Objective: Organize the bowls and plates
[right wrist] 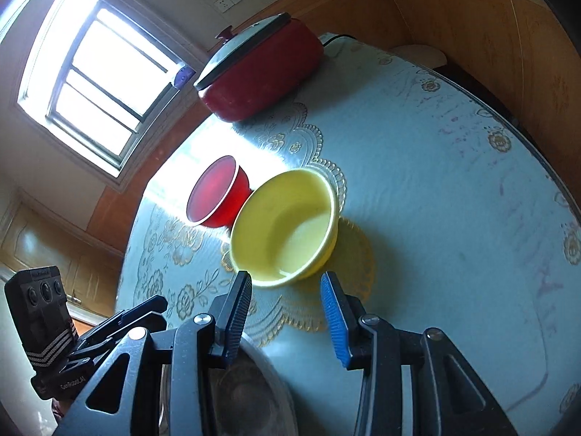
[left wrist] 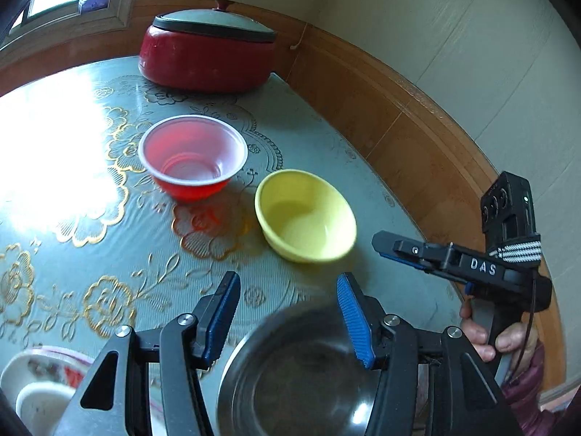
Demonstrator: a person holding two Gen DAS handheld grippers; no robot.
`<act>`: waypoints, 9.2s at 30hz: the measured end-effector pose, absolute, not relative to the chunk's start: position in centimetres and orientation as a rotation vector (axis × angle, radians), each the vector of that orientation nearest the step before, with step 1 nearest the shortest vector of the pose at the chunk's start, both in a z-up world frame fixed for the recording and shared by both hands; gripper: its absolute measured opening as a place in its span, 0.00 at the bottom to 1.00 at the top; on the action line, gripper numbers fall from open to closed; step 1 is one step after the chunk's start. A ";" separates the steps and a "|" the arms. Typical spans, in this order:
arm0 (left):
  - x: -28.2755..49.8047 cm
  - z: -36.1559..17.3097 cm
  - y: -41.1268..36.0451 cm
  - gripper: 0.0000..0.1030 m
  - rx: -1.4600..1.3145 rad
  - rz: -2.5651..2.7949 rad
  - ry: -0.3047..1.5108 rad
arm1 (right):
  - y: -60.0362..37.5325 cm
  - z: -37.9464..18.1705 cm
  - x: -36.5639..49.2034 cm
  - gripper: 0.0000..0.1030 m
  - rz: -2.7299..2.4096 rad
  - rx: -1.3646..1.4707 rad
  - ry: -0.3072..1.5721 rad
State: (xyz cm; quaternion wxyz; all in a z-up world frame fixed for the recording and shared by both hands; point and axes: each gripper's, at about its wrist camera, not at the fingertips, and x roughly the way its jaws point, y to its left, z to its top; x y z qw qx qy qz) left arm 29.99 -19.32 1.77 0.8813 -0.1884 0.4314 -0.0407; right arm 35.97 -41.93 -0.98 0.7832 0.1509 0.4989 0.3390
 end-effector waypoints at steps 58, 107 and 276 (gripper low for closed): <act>18.3 1.6 -20.9 0.55 -0.443 -0.233 0.851 | -41.6 -0.3 24.4 0.14 0.835 0.240 1.089; 17.9 2.8 -19.2 0.69 -0.452 -0.145 0.838 | -40.9 0.9 25.2 0.28 0.833 0.186 1.087; 20.0 2.2 -18.7 0.41 -0.455 -0.149 0.815 | -39.4 0.5 26.8 0.11 0.858 0.383 1.053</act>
